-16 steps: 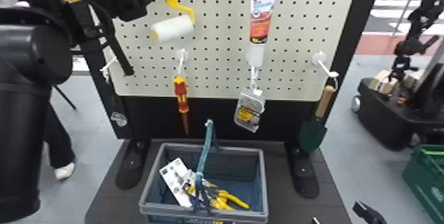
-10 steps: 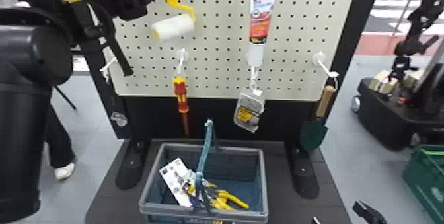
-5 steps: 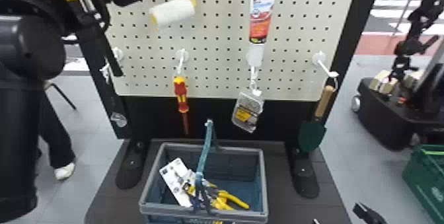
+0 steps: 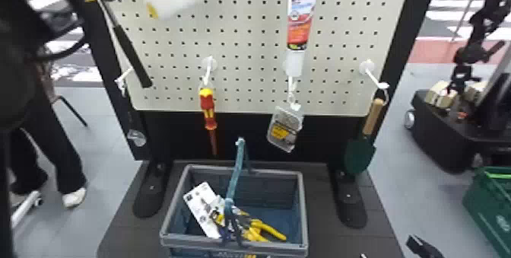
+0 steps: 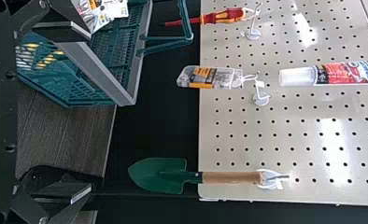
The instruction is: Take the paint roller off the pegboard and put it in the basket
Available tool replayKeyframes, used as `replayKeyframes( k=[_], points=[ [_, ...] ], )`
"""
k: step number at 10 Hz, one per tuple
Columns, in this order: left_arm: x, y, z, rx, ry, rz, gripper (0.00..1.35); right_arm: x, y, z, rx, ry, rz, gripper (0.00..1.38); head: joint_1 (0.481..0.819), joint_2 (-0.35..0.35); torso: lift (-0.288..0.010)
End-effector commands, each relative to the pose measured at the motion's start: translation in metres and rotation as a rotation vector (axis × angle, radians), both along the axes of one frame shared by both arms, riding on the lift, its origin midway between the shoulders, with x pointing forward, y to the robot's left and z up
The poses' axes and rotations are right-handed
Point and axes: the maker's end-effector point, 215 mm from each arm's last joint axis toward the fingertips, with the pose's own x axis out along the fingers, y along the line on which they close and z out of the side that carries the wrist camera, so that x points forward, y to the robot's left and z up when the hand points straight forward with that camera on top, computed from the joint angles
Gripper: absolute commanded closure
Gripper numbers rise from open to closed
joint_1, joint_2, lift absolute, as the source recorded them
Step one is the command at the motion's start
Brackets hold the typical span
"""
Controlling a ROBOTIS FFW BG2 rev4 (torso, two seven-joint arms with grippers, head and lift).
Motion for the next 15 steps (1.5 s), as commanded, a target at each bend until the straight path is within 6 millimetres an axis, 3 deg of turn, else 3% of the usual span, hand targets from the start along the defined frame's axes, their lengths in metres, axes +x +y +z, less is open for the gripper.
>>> replayKeyframes(
  k=[1,3,5,7,8,10,13,15],
  points=[
    [-0.029,0.022,-0.013,-0.082,0.000,0.024,1.22,0.000,0.000,0.000,0.000,-0.001,0.000,0.16,0.549,0.000,-0.100],
    [-0.060,0.051,-0.031,-0.184,-0.006,0.093,1.22,-0.002,0.001,-0.001,0.003,0.006,0.002,0.16,0.549,0.000,-0.100],
    [-0.065,0.082,-0.069,-0.296,0.058,0.165,1.22,-0.001,0.004,0.000,0.004,0.004,0.006,0.16,0.549,0.000,-0.100],
    [-0.064,0.106,-0.131,-0.440,0.183,0.239,1.22,0.000,0.005,0.001,0.005,0.002,0.008,0.16,0.549,0.000,-0.100],
    [-0.056,0.116,-0.176,-0.495,0.273,0.250,1.22,0.000,0.006,0.001,0.008,0.002,0.009,0.16,0.549,0.000,-0.100],
    [-0.039,0.103,-0.271,-0.632,0.483,0.192,1.22,0.001,0.007,0.000,0.009,0.003,0.011,0.16,0.549,0.000,-0.100],
    [-0.025,0.047,-0.350,-0.701,0.657,0.073,1.22,0.002,0.011,0.000,0.017,0.002,0.017,0.16,0.549,0.000,-0.100],
    [-0.015,0.029,-0.383,-0.712,0.718,0.045,1.22,0.002,0.012,0.000,0.017,0.002,0.022,0.16,0.549,0.000,-0.100]
  ],
)
